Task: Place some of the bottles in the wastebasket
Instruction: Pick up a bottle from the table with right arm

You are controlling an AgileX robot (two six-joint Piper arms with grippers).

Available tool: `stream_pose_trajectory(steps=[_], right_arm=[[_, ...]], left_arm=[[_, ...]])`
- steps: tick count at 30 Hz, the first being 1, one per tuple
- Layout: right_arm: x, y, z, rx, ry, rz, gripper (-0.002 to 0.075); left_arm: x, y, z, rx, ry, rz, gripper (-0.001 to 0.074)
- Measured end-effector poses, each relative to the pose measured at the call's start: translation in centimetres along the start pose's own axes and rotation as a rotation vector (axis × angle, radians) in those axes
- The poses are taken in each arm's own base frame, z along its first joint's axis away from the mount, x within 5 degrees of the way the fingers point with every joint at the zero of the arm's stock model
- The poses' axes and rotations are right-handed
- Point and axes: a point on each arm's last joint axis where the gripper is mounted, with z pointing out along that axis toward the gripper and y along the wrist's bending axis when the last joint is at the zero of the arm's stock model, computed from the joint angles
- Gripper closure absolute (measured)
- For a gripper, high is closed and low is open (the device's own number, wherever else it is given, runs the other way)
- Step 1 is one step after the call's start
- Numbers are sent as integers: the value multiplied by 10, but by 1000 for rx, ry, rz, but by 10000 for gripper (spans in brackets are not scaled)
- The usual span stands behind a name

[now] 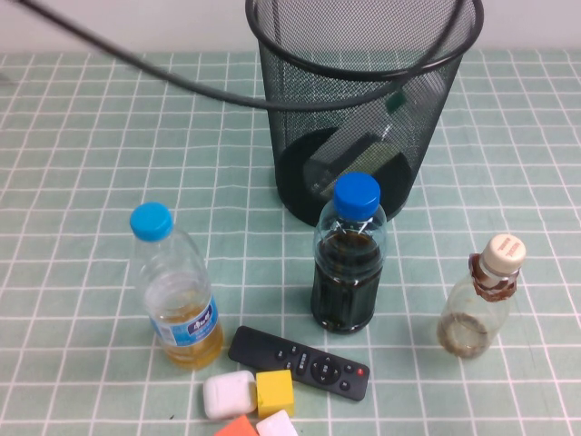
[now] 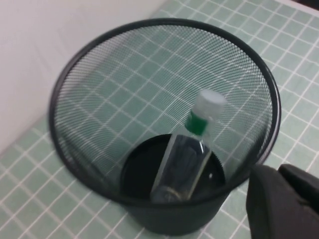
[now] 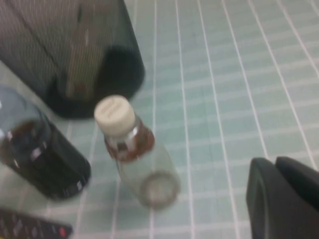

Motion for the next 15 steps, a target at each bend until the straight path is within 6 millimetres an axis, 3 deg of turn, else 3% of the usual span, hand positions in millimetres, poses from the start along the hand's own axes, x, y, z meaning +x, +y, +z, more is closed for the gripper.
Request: stream_pose_trajectory(steps=[4,8,11,15], right_arm=[[-37,11,2,48,216,-108,735],[-71,20,20,42,307,-177,735],[-85,23,41,16,360,-194,735],[-93,30,70,-57,435,-207,734]], left_arm=[[8,-13,-56,-71,-46,9,736],[34,-29,-101,-127,-97,11,736],[61,-40,-118,-160,-148,-4,736],[113,-56,-126,-181,-176,-38,736]])
